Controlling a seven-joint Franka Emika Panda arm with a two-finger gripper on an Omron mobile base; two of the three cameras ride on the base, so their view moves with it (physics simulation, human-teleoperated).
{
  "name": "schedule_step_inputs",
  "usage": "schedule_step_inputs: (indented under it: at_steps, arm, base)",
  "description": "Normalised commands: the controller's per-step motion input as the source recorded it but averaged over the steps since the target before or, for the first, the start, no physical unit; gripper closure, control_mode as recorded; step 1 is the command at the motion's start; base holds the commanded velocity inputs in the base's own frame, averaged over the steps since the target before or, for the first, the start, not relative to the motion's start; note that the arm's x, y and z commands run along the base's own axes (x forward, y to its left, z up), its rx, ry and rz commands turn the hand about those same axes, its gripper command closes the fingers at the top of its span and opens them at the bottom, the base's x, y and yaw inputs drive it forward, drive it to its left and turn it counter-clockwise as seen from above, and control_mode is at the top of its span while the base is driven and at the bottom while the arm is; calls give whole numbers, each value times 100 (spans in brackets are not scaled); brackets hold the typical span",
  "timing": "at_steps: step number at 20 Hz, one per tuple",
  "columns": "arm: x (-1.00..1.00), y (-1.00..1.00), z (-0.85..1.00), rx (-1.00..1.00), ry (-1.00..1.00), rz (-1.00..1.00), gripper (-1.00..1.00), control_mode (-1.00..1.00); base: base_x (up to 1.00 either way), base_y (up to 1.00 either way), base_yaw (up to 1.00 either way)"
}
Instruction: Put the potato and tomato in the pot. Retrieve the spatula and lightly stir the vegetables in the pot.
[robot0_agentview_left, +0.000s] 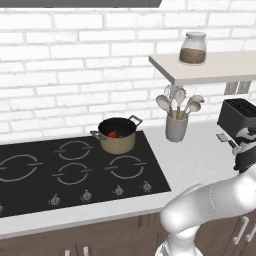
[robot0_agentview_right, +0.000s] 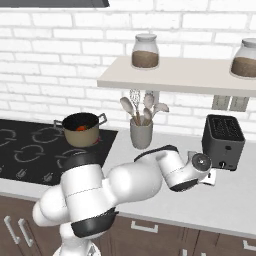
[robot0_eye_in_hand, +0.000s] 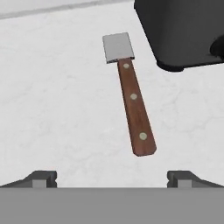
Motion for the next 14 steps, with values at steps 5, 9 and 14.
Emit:
schedule_step_inputs:
  at_steps: [5, 9, 14]
  arm:
    - [19, -25, -6, 0, 1, 2, -100, -100]
    - [15, -30, -12, 0, 7, 0, -100, -100]
    - [6, -2, -28, 0, 5, 4, -100, -100]
  base:
    - [0, 0, 0]
    - [0, 0, 0]
    - [0, 0, 0]
